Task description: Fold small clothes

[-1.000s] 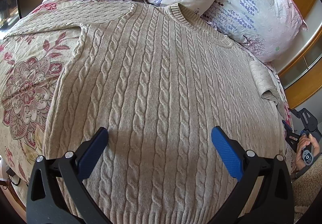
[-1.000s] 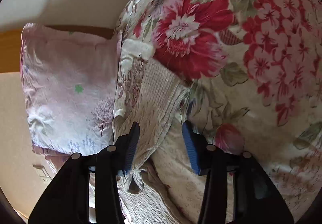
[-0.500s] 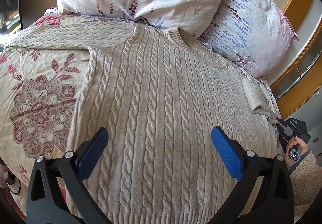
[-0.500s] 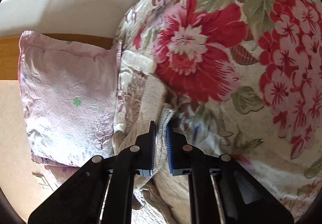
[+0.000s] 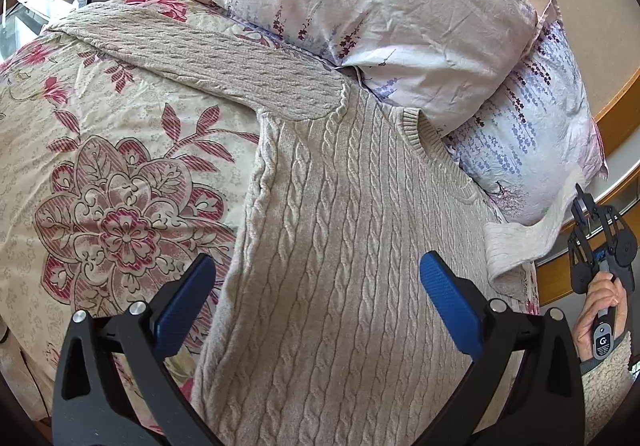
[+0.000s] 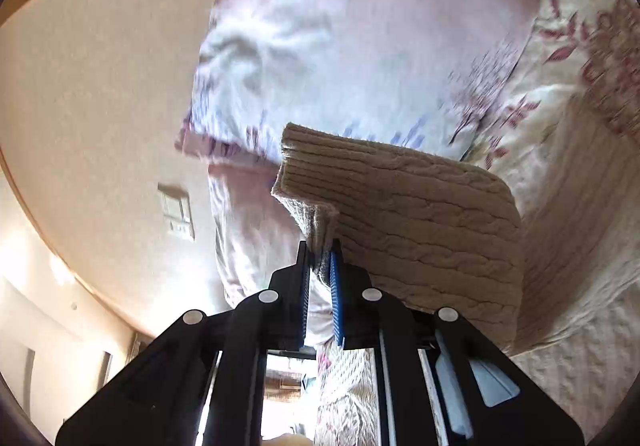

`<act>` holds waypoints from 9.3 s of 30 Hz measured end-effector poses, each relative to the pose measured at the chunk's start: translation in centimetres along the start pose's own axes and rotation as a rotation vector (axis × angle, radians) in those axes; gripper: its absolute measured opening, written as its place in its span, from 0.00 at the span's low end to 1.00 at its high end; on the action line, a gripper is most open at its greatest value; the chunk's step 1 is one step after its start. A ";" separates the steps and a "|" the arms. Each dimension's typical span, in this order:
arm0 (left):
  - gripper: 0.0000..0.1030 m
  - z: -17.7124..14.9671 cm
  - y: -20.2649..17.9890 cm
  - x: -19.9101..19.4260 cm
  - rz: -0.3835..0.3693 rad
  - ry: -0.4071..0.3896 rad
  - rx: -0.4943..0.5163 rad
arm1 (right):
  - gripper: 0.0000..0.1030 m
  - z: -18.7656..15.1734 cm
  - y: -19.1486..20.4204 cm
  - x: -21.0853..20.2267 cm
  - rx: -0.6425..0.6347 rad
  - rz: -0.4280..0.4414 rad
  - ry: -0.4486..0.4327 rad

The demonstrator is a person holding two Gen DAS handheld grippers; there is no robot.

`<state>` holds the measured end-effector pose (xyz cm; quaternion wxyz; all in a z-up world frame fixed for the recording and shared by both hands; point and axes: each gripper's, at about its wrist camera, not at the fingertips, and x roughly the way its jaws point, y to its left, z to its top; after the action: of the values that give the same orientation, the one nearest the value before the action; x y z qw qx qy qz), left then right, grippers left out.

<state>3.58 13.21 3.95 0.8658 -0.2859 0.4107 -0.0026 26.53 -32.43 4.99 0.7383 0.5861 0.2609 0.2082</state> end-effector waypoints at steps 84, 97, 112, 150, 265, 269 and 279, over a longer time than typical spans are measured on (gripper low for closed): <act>0.26 5.6 -4.2 12.5 -0.309 0.195 -0.221 | 0.99 -13.6 -3.8 -1.8 -0.397 -0.689 0.418; 0.48 7.7 4.4 9.8 -0.429 0.006 -0.676 | 0.99 -13.5 -3.9 -1.8 -0.430 -0.689 0.432; 0.06 8.9 -3.0 10.3 -0.812 -0.142 -0.758 | 0.99 -12.8 -3.8 -3.2 -0.441 -0.677 0.438; 0.66 4.9 -3.5 5.6 0.205 0.025 0.362 | 0.45 -15.2 3.2 11.8 -1.256 -0.736 0.533; 0.10 -7.4 4.6 -2.6 -0.252 0.412 -0.062 | 0.10 -14.0 -9.2 -19.1 -0.036 -0.346 0.600; 0.08 -6.6 4.3 -2.8 -0.286 0.393 -0.058 | 0.08 -13.5 -8.0 -18.6 -0.089 -0.327 0.582; 0.07 -2.5 2.5 -2.1 -0.344 0.302 -0.010 | 0.08 -10.2 -4.8 -16.8 -0.205 -0.286 0.471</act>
<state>-0.14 14.60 2.94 0.7799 -0.3522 0.4809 -0.1909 7.06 -36.10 0.92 0.7347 0.4011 0.4826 0.2576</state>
